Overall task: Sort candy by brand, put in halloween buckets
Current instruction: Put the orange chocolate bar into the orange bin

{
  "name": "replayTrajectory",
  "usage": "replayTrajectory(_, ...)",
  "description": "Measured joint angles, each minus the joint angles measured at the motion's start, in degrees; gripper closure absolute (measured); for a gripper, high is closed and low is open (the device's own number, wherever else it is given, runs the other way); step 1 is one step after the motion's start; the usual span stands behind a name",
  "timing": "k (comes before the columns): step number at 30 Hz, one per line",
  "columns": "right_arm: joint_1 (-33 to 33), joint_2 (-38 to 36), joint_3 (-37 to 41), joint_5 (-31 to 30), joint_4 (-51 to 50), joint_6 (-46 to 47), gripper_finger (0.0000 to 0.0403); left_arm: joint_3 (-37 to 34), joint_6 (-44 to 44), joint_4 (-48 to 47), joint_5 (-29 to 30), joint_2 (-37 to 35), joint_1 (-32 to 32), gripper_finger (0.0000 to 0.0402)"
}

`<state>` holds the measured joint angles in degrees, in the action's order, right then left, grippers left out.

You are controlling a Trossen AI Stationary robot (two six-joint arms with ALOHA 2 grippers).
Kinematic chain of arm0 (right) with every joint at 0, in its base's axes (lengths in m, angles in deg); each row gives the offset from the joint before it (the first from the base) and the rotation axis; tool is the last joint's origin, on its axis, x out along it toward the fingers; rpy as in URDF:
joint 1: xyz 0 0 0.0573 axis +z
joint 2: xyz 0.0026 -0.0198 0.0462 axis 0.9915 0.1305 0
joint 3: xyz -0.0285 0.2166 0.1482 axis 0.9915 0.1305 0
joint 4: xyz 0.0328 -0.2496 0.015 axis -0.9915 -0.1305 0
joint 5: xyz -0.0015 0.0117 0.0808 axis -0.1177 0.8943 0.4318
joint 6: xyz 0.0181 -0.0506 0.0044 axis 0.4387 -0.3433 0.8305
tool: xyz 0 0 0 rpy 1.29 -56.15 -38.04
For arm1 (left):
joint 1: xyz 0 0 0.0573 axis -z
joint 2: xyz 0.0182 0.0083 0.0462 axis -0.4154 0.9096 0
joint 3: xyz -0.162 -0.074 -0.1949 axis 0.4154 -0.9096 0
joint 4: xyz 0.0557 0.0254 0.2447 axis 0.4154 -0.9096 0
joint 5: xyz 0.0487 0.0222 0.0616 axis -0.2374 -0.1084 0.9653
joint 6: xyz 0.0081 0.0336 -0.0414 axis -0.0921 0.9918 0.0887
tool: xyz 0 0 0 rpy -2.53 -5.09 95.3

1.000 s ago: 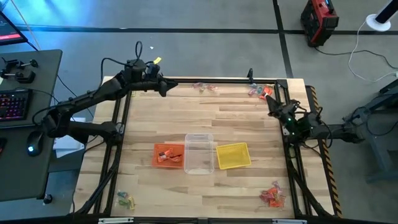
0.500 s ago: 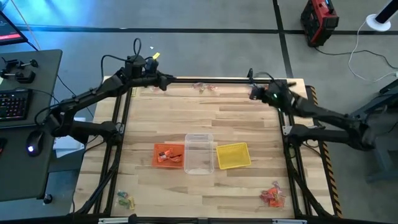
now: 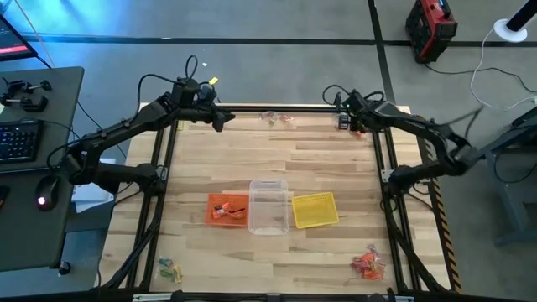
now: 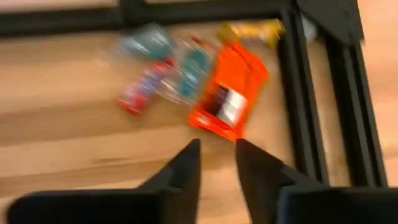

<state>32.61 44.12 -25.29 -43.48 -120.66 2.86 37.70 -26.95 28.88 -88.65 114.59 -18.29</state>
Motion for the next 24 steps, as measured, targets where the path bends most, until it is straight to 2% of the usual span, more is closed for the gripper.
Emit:
replayTrajectory(4, -1.8, 5.4, 0.0, -0.7, 0.4, -1.3, 0.0213, 0.0, 1.2, 0.0, -0.2, 0.0, 0.0, 0.0248)
replayTrajectory(8, -2.7, 9.5, -0.7, 2.8, 3.4, -3.3, 0.0170, 0.0, 1.4, 0.0, -2.9, 0.0, 0.0, 0.0248)
replayTrajectory(14, -4.8, 14.4, -1.1, 1.8, 3.7, -3.1, 0.0163, 0.0, 0.5, 0.0, -3.4, 0.0, 0.0, 0.0248)
replayTrajectory(24, -4.5, 15.6, -1.6, -0.7, 4.9, -1.1, 0.0163, 0.0, 0.3, 0.0, -3.2, 0.0, 0.0, 0.0248)
